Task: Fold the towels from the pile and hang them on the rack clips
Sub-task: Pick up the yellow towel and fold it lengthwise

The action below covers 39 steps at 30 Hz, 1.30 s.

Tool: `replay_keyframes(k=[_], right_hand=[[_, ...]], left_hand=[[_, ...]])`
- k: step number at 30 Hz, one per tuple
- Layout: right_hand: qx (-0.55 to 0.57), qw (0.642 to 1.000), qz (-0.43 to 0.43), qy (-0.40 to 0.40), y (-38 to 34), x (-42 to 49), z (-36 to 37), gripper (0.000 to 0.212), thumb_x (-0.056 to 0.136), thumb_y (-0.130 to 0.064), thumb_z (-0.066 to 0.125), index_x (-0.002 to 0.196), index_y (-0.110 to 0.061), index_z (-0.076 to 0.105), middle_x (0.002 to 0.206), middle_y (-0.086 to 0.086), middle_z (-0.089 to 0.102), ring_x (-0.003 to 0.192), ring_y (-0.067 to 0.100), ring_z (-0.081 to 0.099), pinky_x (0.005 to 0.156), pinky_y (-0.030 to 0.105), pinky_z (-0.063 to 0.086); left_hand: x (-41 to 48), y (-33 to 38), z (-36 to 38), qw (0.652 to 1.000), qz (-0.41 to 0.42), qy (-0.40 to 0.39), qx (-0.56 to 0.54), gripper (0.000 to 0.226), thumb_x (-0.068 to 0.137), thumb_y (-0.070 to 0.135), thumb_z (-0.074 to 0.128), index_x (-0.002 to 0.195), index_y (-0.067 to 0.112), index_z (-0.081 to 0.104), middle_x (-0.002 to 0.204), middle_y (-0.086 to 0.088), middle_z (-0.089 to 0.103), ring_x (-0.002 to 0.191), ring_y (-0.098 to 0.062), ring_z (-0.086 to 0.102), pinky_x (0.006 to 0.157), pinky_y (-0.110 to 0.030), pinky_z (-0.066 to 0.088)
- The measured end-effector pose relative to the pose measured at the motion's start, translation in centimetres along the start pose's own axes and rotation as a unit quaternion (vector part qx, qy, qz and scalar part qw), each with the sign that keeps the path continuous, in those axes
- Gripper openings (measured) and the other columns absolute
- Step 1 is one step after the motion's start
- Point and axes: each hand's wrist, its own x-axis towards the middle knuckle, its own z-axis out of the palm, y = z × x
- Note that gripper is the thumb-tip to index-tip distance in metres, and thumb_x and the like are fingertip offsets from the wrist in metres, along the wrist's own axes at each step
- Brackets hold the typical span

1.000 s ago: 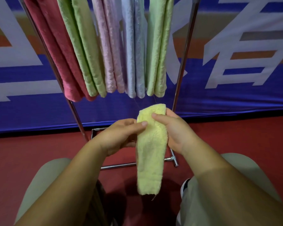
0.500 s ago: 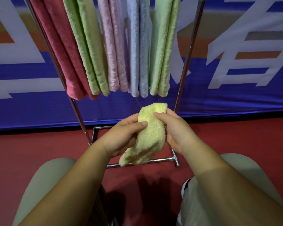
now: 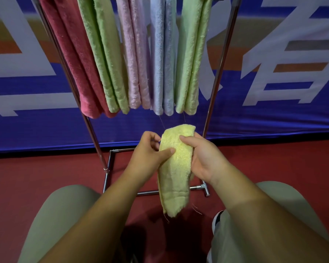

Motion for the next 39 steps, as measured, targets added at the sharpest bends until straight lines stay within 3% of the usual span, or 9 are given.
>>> replay_keyframes(k=[3, 6, 13, 17, 21, 26, 31, 36, 39], right_hand=[[0.02, 1.0, -0.006, -0.003, -0.2, -0.1, 0.1, 0.037, 0.109, -0.005, 0.056, 0.145, -0.012, 0.063, 0.13, 0.024, 0.077, 0.118, 0.043, 0.076, 0.095, 0.059, 0.063], [0.037, 0.999, -0.025, -0.006, -0.3, -0.2, 0.2, 0.04, 0.109, -0.003, 0.055, 0.147, -0.013, 0.061, 0.132, 0.023, 0.076, 0.12, 0.043, 0.076, 0.098, 0.059, 0.063], [0.074, 0.995, -0.054, 0.034, -1.3, -0.3, 0.0, 0.035, 0.108, -0.01, 0.061, 0.143, -0.01, 0.064, 0.133, 0.021, 0.076, 0.12, 0.036, 0.077, 0.093, 0.054, 0.065], [0.096, 0.992, -0.053, 0.056, -1.2, -0.1, -0.5, 0.039, 0.109, -0.013, 0.06, 0.147, -0.005, 0.059, 0.134, 0.022, 0.075, 0.126, 0.037, 0.073, 0.112, 0.057, 0.055], [0.086, 0.992, -0.064, 0.071, -0.9, -0.2, -0.2, 0.03, 0.109, -0.004, 0.059, 0.139, -0.002, 0.061, 0.127, 0.022, 0.078, 0.114, 0.031, 0.079, 0.101, 0.05, 0.063], [0.062, 0.991, -0.097, 0.062, -0.7, -0.8, 0.7, 0.023, 0.11, 0.0, 0.054, 0.132, 0.0, 0.059, 0.125, 0.028, 0.076, 0.109, 0.035, 0.08, 0.095, 0.051, 0.065], [0.083, 0.992, -0.092, 0.015, -2.3, -2.0, 1.1, 0.04, 0.115, -0.018, 0.045, 0.146, 0.004, 0.057, 0.139, 0.026, 0.071, 0.129, 0.038, 0.072, 0.115, 0.052, 0.053], [0.026, 0.986, -0.156, 0.049, -6.4, -3.7, 1.5, 0.029, 0.112, 0.0, 0.042, 0.117, -0.007, 0.07, 0.113, 0.018, 0.081, 0.106, 0.032, 0.082, 0.093, 0.043, 0.066], [-0.175, 0.95, -0.204, 0.161, -8.1, -4.3, 1.3, 0.019, 0.105, -0.002, 0.056, 0.115, -0.014, 0.067, 0.11, 0.013, 0.08, 0.093, 0.023, 0.082, 0.075, 0.036, 0.066]], left_hand=[[0.1, 0.5, -0.3, 0.994, -0.068, -0.076, -0.037, 0.047, 0.091, 0.044, 0.084, 0.122, 0.016, 0.064, 0.116, -0.003, 0.079, 0.106, -0.02, 0.078, 0.092, -0.04, 0.063], [0.1, 0.8, -1.0, 0.986, -0.082, -0.146, -0.019, 0.061, 0.089, 0.06, 0.079, 0.129, 0.015, 0.066, 0.12, -0.005, 0.08, 0.114, -0.026, 0.077, 0.106, -0.056, 0.057], [-0.5, 0.9, -1.8, 0.97, -0.05, -0.231, -0.057, 0.029, 0.1, 0.028, 0.075, 0.125, 0.014, 0.076, 0.12, -0.011, 0.08, 0.112, -0.03, 0.077, 0.095, -0.037, 0.06], [-0.3, 0.9, -2.2, 0.981, -0.069, -0.178, 0.009, 0.034, 0.093, 0.039, 0.083, 0.12, 0.02, 0.076, 0.114, -0.004, 0.081, 0.106, -0.024, 0.078, 0.096, -0.042, 0.061], [-1.1, 0.4, -0.8, 0.966, 0.041, 0.014, 0.257, 0.072, 0.078, 0.057, 0.087, 0.13, 0.025, 0.049, 0.126, 0.008, 0.054, 0.115, -0.011, 0.058, 0.098, -0.031, 0.052], [-2.6, 0.9, 3.5, 0.924, 0.185, -0.012, 0.334, 0.08, 0.076, 0.047, 0.084, 0.135, 0.016, 0.039, 0.12, 0.006, 0.04, 0.111, -0.015, 0.051, 0.094, -0.034, 0.052], [-1.3, 2.0, 6.5, 0.962, 0.155, 0.055, 0.218, 0.046, 0.094, 0.017, 0.071, 0.129, 0.015, 0.041, 0.118, 0.002, 0.046, 0.096, -0.012, 0.056, 0.078, -0.029, 0.05], [-0.5, 6.5, 6.7, 0.964, 0.181, 0.096, 0.168, 0.02, 0.1, 0.002, 0.046, 0.109, 0.02, 0.047, 0.1, 0.002, 0.055, 0.083, -0.004, 0.053, 0.065, -0.02, 0.036], [-0.5, 9.9, 6.7, 0.948, 0.215, 0.077, 0.223, 0.01, 0.105, 0.01, 0.044, 0.104, 0.018, 0.048, 0.094, 0.003, 0.051, 0.073, -0.009, 0.05, 0.058, -0.026, 0.034]])
